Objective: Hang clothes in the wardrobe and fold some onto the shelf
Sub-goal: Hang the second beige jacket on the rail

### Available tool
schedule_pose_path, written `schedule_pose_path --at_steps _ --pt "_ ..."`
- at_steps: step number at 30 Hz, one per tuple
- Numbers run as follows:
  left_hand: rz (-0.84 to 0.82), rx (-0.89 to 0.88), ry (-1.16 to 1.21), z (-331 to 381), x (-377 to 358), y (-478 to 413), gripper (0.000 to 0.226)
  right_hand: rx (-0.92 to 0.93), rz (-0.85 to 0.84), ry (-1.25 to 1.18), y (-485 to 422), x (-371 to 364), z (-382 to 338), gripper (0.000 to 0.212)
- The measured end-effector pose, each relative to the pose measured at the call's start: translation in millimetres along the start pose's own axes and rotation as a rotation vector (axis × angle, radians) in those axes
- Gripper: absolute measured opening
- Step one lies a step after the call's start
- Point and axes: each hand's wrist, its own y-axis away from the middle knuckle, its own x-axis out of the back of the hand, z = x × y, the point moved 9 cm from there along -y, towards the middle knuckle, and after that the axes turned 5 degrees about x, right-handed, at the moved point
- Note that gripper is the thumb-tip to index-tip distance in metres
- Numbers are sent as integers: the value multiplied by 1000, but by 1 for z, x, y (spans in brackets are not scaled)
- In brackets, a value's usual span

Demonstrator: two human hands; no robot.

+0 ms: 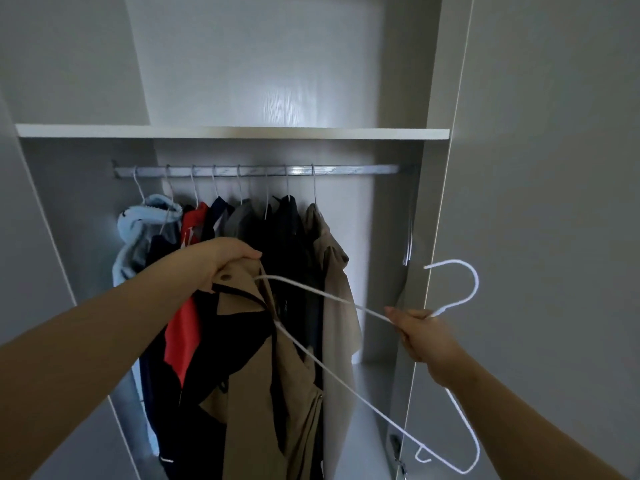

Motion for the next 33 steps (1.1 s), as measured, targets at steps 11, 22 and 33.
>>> schedule_pose_path --at_steps 11,22,33 --pt "-120 -324 27 19 -76 22 16 16 -97 240 4 -82 -14 40" --pt "324 -1090 -742 22 -78 88 13 72 127 -93 6 -78 -25 45" --pt "63 -1023 -901 10 -116 53 28 232 126 18 2 -61 -48 41"
